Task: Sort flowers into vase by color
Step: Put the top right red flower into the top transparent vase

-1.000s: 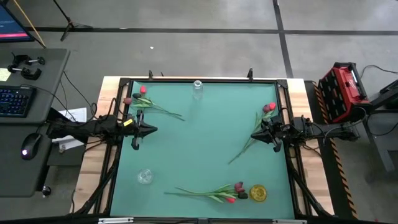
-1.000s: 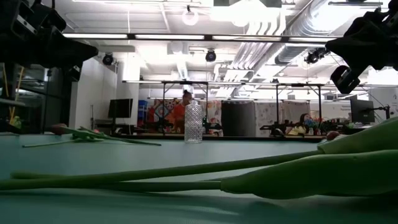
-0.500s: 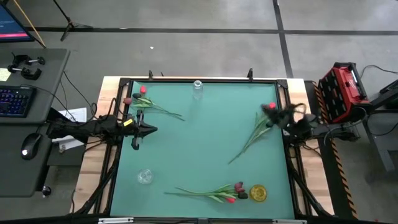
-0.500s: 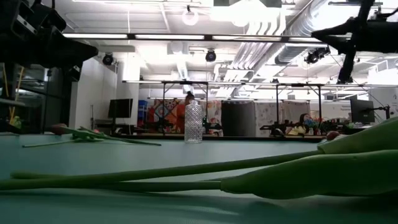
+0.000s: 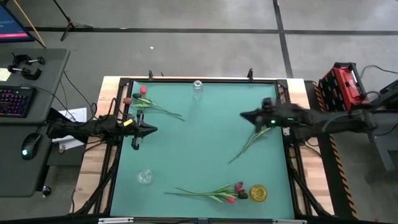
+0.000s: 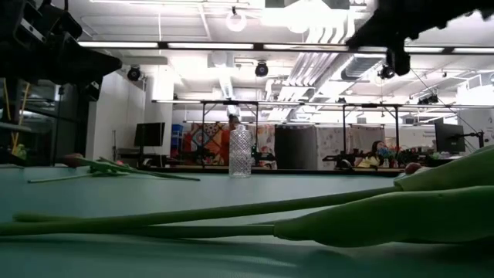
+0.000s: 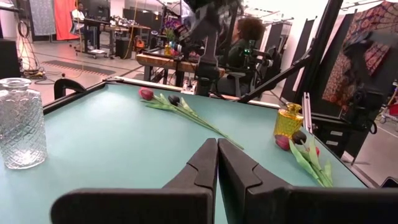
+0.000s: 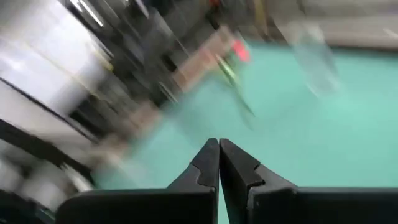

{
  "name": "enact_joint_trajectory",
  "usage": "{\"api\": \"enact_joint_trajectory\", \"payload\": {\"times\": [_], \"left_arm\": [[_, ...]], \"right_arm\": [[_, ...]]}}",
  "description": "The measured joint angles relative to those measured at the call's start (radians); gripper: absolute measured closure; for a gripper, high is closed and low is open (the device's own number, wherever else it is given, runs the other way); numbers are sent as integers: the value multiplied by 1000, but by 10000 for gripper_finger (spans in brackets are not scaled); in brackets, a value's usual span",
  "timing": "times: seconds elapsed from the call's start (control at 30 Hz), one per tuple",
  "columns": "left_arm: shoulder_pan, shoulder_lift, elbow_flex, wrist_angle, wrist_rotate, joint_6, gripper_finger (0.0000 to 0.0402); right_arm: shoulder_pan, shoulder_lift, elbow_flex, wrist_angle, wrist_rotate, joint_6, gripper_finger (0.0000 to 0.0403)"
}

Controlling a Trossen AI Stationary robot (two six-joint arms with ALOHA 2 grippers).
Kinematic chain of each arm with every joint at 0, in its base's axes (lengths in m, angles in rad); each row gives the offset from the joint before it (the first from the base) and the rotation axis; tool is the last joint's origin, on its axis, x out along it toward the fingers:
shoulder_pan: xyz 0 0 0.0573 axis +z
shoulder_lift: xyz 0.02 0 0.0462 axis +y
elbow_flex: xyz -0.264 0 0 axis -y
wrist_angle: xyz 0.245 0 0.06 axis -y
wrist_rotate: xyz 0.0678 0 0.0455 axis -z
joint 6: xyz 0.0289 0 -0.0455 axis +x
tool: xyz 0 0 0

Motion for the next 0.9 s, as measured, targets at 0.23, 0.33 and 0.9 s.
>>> {"api": "enact_joint_trajectory", "payload": {"times": [0.23,0.33,0.9], "left_arm": [[0,0,0,0,0,0,401],[0,0,0,0,0,0,401],[0,0,0,0,-1,0,401]], "right_arm": [[-62,333,221,-494,26,233,398],[-95,426,225,-622,8,391,372],[-241,651,217,-767,-96,808,149]]}}
